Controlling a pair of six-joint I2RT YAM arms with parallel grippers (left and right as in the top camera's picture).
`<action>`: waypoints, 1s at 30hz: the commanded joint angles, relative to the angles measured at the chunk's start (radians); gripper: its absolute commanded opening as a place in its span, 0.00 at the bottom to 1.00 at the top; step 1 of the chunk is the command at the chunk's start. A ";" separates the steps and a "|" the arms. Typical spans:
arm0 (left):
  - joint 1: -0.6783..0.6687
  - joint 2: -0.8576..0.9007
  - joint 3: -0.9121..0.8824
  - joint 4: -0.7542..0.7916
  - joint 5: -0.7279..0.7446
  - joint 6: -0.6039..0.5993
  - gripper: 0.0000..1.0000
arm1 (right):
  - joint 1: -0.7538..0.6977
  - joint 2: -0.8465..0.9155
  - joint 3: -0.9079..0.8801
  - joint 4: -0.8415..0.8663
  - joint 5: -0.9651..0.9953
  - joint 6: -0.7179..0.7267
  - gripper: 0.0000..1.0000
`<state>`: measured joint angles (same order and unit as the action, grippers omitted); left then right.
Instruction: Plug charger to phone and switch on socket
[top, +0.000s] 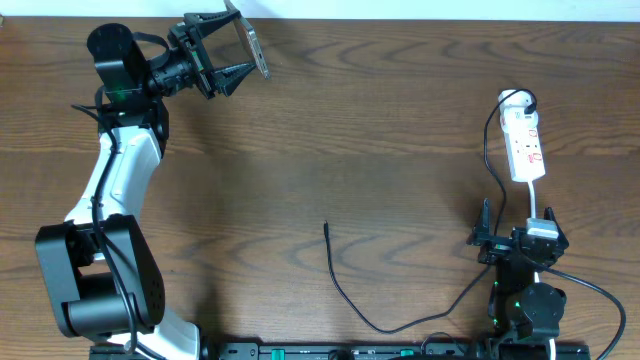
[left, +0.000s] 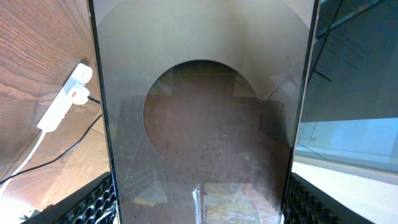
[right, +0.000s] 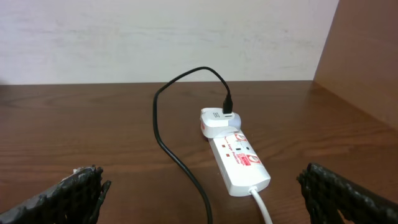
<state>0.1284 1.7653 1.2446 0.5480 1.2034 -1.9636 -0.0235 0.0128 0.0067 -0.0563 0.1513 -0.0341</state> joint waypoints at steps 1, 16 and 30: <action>0.000 -0.035 0.026 0.016 0.021 -0.002 0.07 | 0.018 -0.003 -0.001 -0.004 0.006 -0.003 0.99; -0.001 -0.035 0.026 0.016 0.040 0.022 0.07 | 0.018 0.109 0.127 0.068 -0.137 0.066 0.99; -0.009 -0.035 0.026 0.015 0.040 0.076 0.07 | 0.018 0.800 0.579 0.064 -0.583 0.181 0.99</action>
<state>0.1272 1.7653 1.2446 0.5488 1.2285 -1.9320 -0.0235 0.6922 0.5011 0.0116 -0.2256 0.0822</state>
